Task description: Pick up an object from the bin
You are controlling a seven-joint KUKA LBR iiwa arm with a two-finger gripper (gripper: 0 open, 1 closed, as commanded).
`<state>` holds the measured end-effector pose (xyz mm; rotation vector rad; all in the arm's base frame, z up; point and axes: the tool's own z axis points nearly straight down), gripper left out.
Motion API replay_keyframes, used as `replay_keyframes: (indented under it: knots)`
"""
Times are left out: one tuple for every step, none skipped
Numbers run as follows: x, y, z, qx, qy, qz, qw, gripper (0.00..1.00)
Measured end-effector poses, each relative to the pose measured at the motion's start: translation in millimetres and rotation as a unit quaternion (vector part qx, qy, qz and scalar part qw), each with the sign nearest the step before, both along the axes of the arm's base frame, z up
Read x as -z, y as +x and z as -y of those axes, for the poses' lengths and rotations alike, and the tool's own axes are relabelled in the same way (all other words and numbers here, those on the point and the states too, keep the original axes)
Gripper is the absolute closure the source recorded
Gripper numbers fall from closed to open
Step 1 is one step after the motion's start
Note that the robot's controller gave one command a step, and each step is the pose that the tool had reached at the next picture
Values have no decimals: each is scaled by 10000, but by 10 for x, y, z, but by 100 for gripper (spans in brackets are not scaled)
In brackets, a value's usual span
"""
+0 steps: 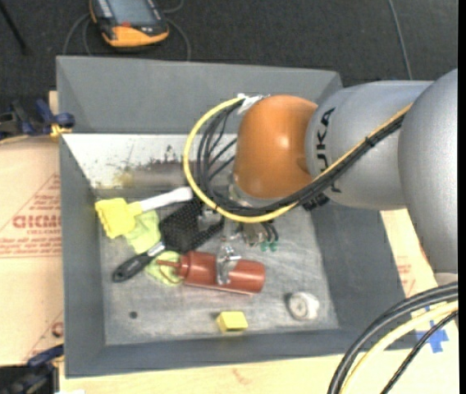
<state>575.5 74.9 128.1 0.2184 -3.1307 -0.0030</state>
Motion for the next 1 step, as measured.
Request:
replay_keyframes:
  knots:
    - [-46, 8, -3, 6, 5, 26, 10000, 0]
